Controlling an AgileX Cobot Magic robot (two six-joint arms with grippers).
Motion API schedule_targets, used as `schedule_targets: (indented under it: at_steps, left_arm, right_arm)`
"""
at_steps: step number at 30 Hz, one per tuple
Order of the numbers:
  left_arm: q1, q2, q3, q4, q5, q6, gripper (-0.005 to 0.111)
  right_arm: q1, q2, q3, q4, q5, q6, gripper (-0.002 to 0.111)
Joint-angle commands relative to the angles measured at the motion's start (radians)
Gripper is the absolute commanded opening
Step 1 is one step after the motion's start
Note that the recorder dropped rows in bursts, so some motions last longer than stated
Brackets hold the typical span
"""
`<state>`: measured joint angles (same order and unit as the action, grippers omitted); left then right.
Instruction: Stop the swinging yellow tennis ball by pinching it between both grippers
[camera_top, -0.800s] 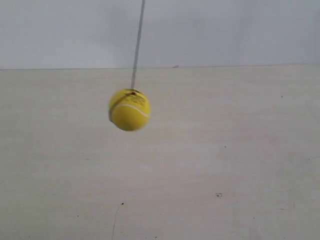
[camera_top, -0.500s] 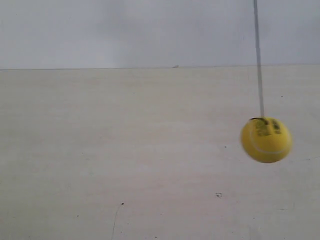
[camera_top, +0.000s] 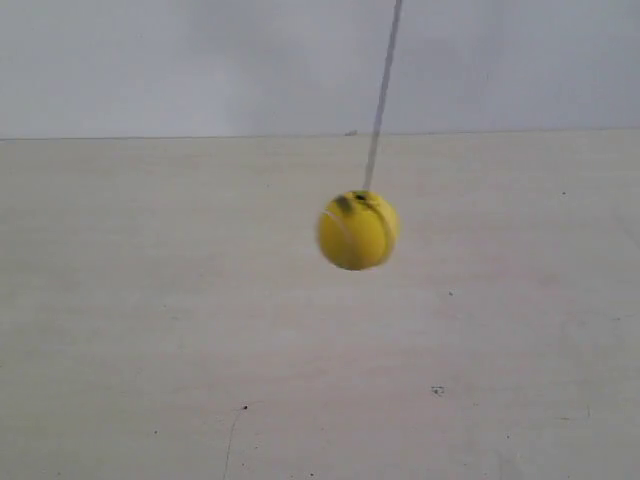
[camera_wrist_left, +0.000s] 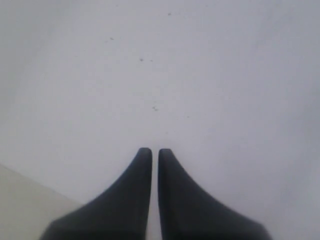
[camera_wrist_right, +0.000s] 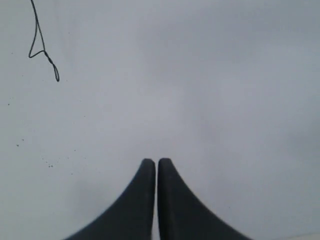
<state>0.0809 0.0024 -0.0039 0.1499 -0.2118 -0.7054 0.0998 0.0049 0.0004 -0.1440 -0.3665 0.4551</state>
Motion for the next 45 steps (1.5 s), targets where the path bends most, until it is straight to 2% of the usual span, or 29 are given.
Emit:
schedule_targets:
  at_steps: [1,3,7,15,18,26,31,33,35,36,38,41,45]
  left_arm:
    - [-0.003,0.038,0.004,0.444,-0.269,-0.402,0.005]
    - [-0.003,0.097,-0.021,0.568,-0.400,-0.489,0.005]
    - [-0.003,0.230,-0.092,0.672,-0.534,-0.496,0.005]
    - [-0.003,0.561,-0.216,0.950,-0.788,-0.491,0.005]
    - [-0.003,0.684,-0.228,0.984,-0.870,-0.473,0.005]
    - [-0.003,0.992,-0.228,0.993,-1.008,-0.289,0.005]
    - [-0.064,1.182,-0.228,0.964,-1.009,-0.109,0.005]
    - [-0.119,1.253,-0.229,0.953,-1.009,0.010,0.005]
    - [-0.186,1.335,-0.231,0.865,-1.009,0.172,0.005]
    - [-0.198,1.348,-0.236,0.846,-1.009,0.203,0.005]
    - [-0.236,1.396,-0.287,0.826,-1.009,0.206,0.005]
    - [-0.303,1.463,-0.353,0.826,-0.985,0.198,0.005]
    - [-0.313,1.505,-0.363,0.826,-0.919,0.231,0.005]
  right_arm:
    - [0.001,0.001,-0.074,-0.067,0.051,0.101,0.000]
    - [0.001,0.040,-0.127,-0.138,0.082,0.154,0.000]
    - [0.001,0.142,-0.215,-0.292,0.082,0.282,0.000]
    - [0.001,0.447,-0.303,-0.762,-0.141,0.640,0.000]
    - [0.001,0.564,-0.303,-0.843,-0.251,0.645,0.000]
    - [0.001,0.857,-0.303,-0.972,-0.354,0.634,0.000]
    - [0.001,1.057,-0.303,-0.982,-0.584,0.527,0.000]
    - [0.001,1.129,-0.303,-0.989,-0.692,0.476,0.000]
    - [0.007,1.203,-0.303,-1.010,-0.767,0.442,0.000]
    - [0.016,1.220,-0.303,-1.022,-0.778,0.425,0.000]
    - [0.088,1.259,-0.303,-0.997,-0.757,0.346,0.000]
    - [0.201,1.295,-0.309,-0.823,-0.643,0.221,0.000]
    - [0.222,1.295,-0.374,-0.718,-0.483,0.186,0.000]
